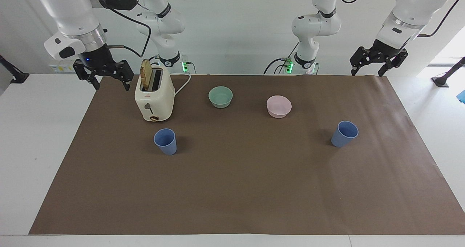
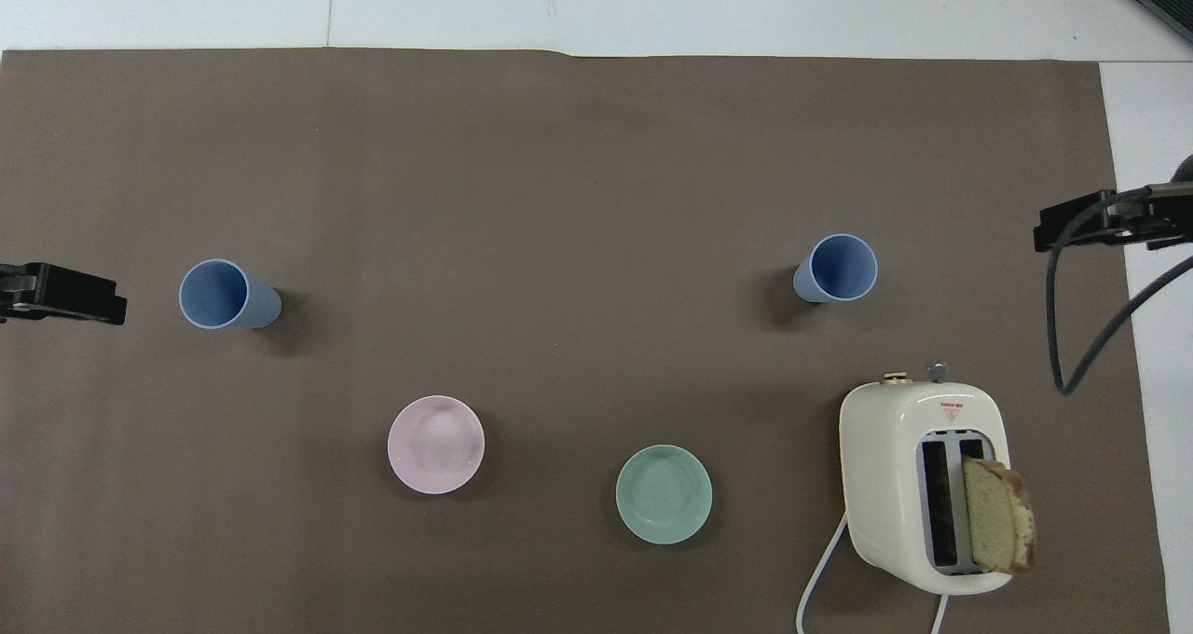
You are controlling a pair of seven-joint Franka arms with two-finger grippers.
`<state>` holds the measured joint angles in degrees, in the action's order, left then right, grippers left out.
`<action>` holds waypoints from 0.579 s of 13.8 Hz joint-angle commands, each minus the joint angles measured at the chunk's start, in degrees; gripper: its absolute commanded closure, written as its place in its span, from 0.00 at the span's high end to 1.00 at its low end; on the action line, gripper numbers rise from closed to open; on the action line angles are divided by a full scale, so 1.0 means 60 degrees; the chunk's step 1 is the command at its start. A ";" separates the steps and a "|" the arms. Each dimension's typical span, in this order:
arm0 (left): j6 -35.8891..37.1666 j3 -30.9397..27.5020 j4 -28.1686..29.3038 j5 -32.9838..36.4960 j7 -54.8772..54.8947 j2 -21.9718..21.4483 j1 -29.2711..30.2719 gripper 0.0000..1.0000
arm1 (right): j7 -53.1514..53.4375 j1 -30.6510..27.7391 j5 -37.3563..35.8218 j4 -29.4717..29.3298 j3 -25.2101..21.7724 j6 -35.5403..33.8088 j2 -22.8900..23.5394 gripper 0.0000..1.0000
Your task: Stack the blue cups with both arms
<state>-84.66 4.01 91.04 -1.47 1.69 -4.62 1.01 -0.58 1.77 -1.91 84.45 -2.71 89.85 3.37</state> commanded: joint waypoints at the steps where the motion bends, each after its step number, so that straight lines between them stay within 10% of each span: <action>1: -0.0070 -0.0082 0.0295 -0.0107 0.0114 -0.0270 -0.0095 1.00 | -0.0226 -0.0119 0.0158 0.0295 0.0056 0.0011 -0.0255 1.00; 8: -0.0070 -0.0082 0.0295 -0.0121 0.0041 -0.0255 -0.0095 1.00 | -0.0226 -0.0118 0.0158 0.0295 0.0056 0.0011 -0.0255 1.00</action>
<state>-84.66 4.01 91.06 -1.47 1.73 -4.64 1.01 -0.58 1.77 -1.91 84.48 -2.71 89.85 3.37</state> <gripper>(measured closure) 0.000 0.000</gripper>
